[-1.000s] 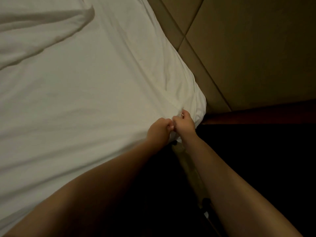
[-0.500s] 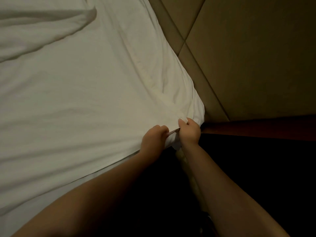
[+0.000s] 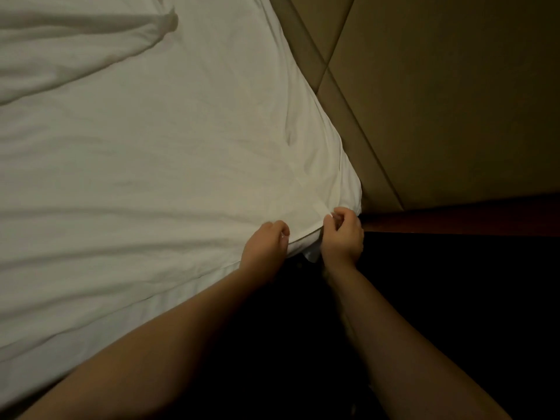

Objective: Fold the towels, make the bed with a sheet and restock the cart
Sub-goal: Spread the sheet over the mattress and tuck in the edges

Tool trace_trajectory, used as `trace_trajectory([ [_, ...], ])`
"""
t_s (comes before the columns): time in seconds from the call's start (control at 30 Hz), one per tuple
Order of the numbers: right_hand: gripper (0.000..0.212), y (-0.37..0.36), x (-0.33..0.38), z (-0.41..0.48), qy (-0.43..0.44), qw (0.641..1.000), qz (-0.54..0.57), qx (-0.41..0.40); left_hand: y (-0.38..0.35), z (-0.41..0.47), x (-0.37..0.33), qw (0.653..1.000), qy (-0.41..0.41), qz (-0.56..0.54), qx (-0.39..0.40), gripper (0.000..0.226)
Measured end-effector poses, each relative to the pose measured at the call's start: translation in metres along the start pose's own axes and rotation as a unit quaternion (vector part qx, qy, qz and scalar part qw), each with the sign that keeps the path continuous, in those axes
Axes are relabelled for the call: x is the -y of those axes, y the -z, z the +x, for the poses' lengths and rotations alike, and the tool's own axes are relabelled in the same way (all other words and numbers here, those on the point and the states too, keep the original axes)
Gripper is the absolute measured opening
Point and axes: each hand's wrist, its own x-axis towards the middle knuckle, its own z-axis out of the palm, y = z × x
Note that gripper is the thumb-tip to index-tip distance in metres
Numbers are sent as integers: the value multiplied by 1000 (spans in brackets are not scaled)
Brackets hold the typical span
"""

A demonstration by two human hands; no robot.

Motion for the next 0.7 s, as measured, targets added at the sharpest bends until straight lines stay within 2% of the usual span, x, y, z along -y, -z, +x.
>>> trace_trajectory([
  [0.07, 36, 3, 8, -7, 3, 998, -57, -2, 12, -6, -4, 1000, 4, -4, -19, 19],
  [0.17, 43, 10, 25, -21, 32, 993, -107, 44, 39, -14, -8, 998, 11, -8, -54, 19],
  [0.47, 29, -5, 122, -32, 167, 942, -194, 217, 140, -20, 19, 988, 50, -24, -146, 22],
  [0.7, 30, -85, 210, -12, 202, 918, -214, 266, 228, 21, 92, 970, 109, -19, -215, 28],
])
